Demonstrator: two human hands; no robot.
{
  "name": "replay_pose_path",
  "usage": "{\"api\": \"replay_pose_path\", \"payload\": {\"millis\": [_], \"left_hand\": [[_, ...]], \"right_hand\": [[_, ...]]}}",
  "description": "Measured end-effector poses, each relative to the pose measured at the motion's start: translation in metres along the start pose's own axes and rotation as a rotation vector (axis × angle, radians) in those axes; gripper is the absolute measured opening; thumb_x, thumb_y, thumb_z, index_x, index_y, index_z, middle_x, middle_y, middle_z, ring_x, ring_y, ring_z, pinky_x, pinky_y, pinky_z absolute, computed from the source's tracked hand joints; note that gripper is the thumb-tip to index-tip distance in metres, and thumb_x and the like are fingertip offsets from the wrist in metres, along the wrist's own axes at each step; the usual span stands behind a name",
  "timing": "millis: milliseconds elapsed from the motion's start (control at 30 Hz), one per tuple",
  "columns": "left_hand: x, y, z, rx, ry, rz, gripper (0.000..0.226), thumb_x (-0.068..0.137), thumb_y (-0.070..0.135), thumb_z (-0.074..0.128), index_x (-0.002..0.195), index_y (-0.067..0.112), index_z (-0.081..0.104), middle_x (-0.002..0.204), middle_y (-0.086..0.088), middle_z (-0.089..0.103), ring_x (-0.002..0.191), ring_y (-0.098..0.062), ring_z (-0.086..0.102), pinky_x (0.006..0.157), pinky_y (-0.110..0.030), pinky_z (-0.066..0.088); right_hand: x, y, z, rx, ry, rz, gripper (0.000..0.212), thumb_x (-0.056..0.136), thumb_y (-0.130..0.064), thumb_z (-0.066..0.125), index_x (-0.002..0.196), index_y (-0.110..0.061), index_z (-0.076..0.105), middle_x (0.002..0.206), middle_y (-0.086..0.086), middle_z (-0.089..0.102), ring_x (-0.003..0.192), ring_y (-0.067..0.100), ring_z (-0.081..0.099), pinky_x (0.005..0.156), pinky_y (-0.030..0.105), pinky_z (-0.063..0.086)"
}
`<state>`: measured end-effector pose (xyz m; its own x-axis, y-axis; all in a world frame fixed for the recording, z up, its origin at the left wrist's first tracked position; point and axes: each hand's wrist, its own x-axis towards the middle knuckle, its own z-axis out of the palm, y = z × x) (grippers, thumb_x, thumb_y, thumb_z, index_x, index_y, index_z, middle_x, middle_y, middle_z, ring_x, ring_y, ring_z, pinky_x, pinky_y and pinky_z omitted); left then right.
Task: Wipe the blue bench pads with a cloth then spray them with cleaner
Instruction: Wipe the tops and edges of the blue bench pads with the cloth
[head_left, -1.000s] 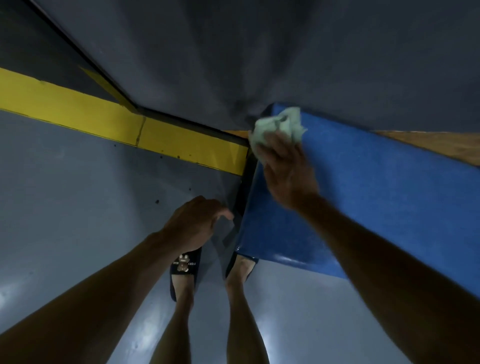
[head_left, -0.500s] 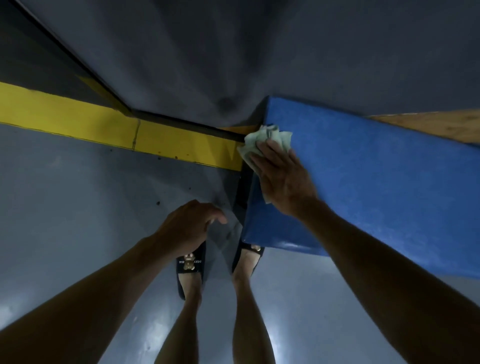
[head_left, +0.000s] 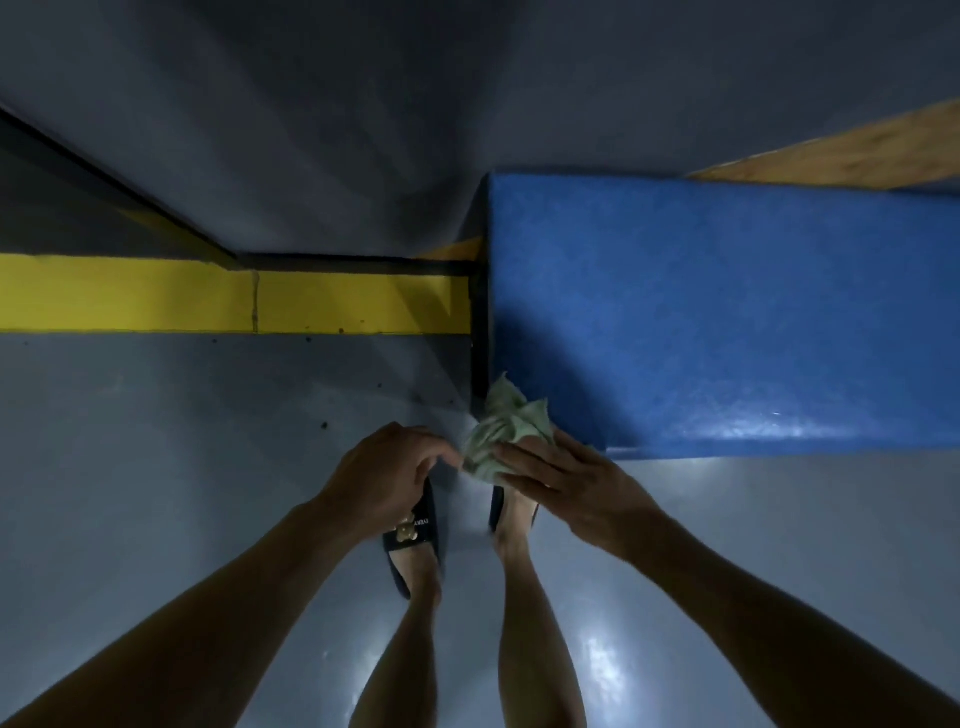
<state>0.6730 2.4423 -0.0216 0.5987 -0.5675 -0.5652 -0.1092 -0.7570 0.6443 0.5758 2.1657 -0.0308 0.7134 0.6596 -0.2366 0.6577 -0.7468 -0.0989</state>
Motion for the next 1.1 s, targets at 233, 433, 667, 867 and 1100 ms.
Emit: {"api": "replay_pose_path", "payload": {"millis": [233,433,667,867,1100], "left_hand": [[0.005,0.012,-0.006,0.069,-0.003,0.004,0.046,0.09,0.005,0.052,0.112,0.043,0.065,0.099,0.017,0.068,0.09,-0.004,0.058,0.073,-0.026,0.047],[0.013,0.041,-0.009,0.076,0.018,0.062,0.037,0.095,0.012,0.05,0.117,0.038,0.065,0.109,0.021,0.066,0.101,-0.006,0.06,0.08,-0.024,0.046],[0.024,0.079,0.002,0.093,-0.003,0.081,0.036,0.1,0.015,0.047,0.124,0.037,0.063,0.122,0.008,0.066,0.11,-0.012,0.061,0.088,-0.037,0.052],[0.056,0.154,0.034,0.103,0.009,0.072,0.038,0.1,0.006,0.046,0.128,0.027,0.062,0.128,0.009,0.062,0.115,-0.007,0.055,0.096,-0.03,0.047],[0.104,0.281,0.103,0.204,-0.036,0.144,0.041,0.094,-0.001,0.05,0.123,0.023,0.067,0.123,0.005,0.067,0.113,-0.012,0.059,0.097,-0.017,0.038]], "right_hand": [[-0.066,0.045,0.002,0.386,0.222,1.13,0.06,0.097,-0.024,0.035,0.157,-0.015,0.03,0.165,0.007,0.023,0.152,0.029,0.021,0.12,0.047,0.029],[0.007,0.002,-0.003,0.636,0.399,1.342,0.066,0.09,-0.011,0.023,0.155,-0.011,0.034,0.164,0.015,0.023,0.153,0.035,0.017,0.124,0.049,0.019],[-0.006,-0.014,-0.002,0.402,0.192,0.602,0.075,0.084,-0.002,0.043,0.156,-0.024,0.033,0.165,0.0,0.023,0.154,0.024,0.017,0.122,0.044,0.025],[-0.138,0.067,0.027,0.29,0.207,0.581,0.075,0.083,0.003,0.038,0.154,-0.022,0.039,0.164,-0.001,0.027,0.152,0.023,0.025,0.118,0.045,0.033],[-0.287,0.172,0.031,0.502,0.244,0.914,0.079,0.077,0.021,0.054,0.147,-0.017,0.05,0.156,0.006,0.041,0.144,0.03,0.039,0.107,0.045,0.045]]}}
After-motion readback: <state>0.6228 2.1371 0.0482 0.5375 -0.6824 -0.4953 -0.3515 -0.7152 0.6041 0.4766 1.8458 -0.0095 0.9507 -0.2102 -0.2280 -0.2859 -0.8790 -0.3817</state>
